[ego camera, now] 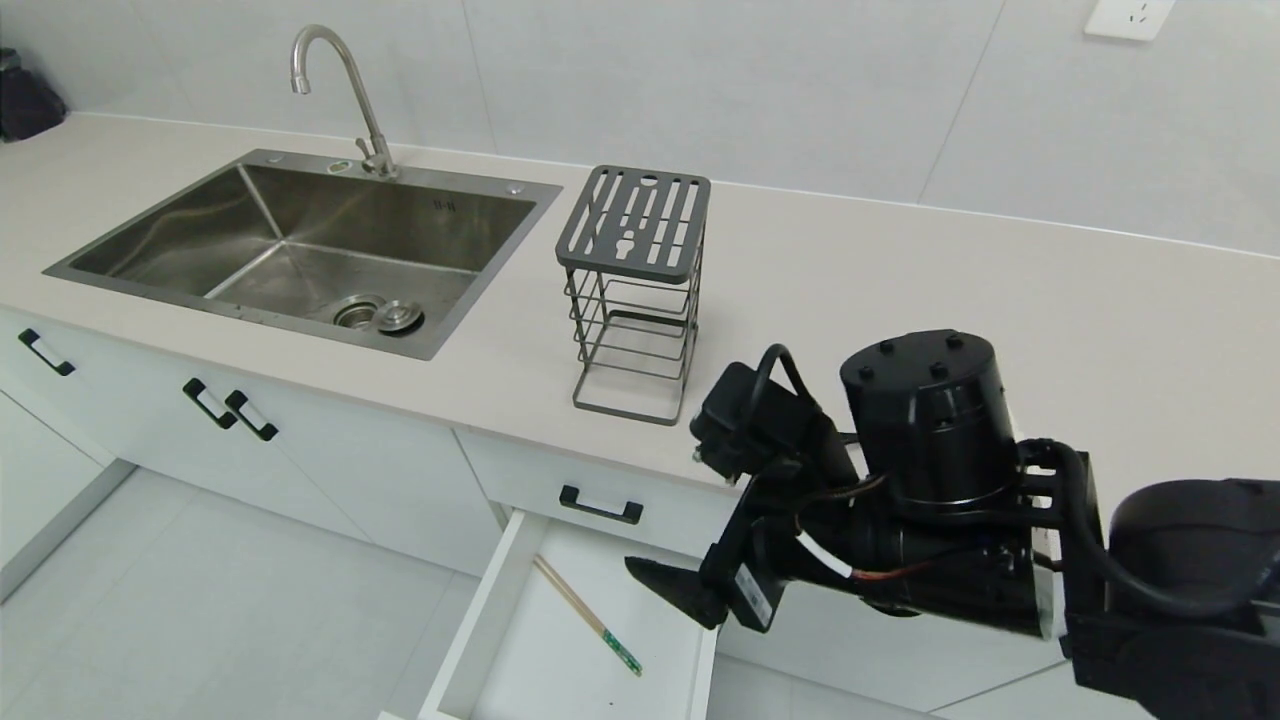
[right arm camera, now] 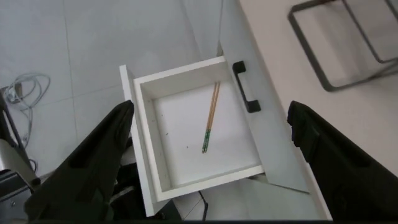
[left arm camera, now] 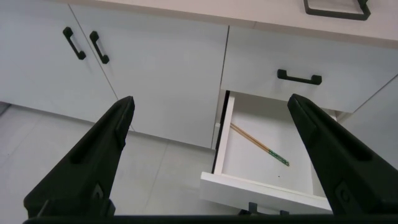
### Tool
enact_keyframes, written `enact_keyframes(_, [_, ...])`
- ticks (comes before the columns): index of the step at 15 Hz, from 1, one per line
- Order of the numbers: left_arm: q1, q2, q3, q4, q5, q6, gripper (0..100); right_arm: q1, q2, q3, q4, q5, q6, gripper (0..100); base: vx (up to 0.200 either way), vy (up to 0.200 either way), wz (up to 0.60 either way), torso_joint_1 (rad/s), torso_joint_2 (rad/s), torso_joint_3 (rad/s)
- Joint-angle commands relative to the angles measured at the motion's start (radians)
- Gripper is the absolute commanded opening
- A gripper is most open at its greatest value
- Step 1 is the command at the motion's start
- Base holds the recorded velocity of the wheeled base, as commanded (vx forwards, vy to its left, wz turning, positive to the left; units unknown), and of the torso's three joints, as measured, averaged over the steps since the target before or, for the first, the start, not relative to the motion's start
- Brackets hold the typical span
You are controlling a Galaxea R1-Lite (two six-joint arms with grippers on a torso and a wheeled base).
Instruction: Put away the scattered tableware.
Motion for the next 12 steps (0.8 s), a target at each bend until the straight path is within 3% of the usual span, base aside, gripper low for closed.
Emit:
enact_keyframes(1, [-0.001, 0.001, 0.000, 0.001, 0.000, 0.000, 100, -0.094, -0.034, 0.039, -0.002, 0.005, -0.002, 100, 0.000, 0.000, 0.00, 0.000, 0.00, 0.000])
enact_keyframes(6, [0.001, 0.001, 0.000, -0.001, 0.000, 0.000, 100, -0.267, -0.143, 0.157, 0.000, 0.019, -0.004, 100, 0.000, 0.000, 0.00, 0.000, 0.00, 0.000])
enact_keyframes(12, [0.001, 0.001, 0.000, -0.001, 0.000, 0.000, 100, -0.389, -0.080, 0.144, 0.004, 0.045, -0.100, 100, 0.000, 0.000, 0.00, 0.000, 0.00, 0.000])
